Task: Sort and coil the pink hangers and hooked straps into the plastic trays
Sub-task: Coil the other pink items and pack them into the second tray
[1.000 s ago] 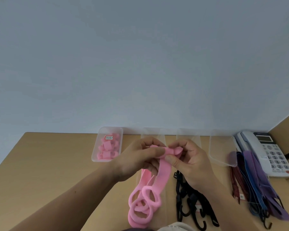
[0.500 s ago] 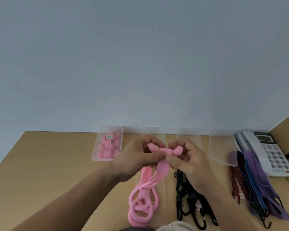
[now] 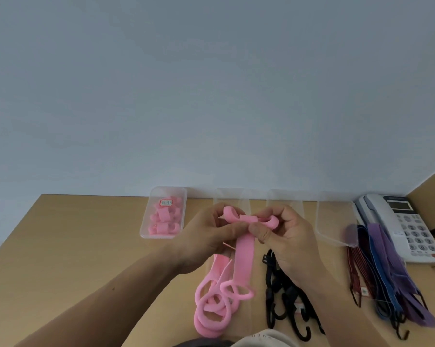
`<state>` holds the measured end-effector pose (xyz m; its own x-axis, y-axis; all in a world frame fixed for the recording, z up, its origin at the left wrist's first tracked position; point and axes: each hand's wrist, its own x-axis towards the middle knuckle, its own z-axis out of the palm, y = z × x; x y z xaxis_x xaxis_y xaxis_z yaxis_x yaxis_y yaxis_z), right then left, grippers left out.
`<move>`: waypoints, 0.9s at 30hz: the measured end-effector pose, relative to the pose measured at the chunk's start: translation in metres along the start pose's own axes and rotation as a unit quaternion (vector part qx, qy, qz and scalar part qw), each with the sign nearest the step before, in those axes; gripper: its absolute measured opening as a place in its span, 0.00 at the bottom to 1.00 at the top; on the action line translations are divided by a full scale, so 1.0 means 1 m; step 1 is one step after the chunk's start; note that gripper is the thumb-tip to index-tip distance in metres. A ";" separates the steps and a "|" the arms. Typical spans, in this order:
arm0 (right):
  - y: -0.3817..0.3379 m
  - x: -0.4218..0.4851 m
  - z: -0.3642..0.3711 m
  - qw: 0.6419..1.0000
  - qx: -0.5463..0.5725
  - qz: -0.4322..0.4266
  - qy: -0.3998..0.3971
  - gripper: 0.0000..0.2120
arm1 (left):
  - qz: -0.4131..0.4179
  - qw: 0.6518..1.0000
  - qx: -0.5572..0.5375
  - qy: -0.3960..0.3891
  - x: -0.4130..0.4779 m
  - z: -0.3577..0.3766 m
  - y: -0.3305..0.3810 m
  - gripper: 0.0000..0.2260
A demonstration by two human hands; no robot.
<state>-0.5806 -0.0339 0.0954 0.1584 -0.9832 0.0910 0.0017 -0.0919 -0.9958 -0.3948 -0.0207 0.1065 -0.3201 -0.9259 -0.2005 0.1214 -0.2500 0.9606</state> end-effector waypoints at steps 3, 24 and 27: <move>0.000 -0.001 0.004 0.999 -0.040 -0.013 0.004 0.13 | 0.003 1.000 0.001 0.000 -0.001 -0.002 -0.001 0.15; -0.010 -0.009 0.009 0.999 -0.037 -0.005 -0.033 0.12 | 0.083 0.994 0.059 0.039 -0.006 -0.002 -0.006 0.10; -0.008 -0.010 0.009 0.997 -0.071 -0.022 -0.012 0.09 | 0.054 0.994 0.069 0.060 -0.007 -0.002 -0.008 0.13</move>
<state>-0.5729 -0.0217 0.1020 0.1845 -0.9739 0.1319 -0.1300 -0.1572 -0.9790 -0.3913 -0.0128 0.1002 -0.1974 -0.9743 -0.1081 0.0159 -0.1134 0.9934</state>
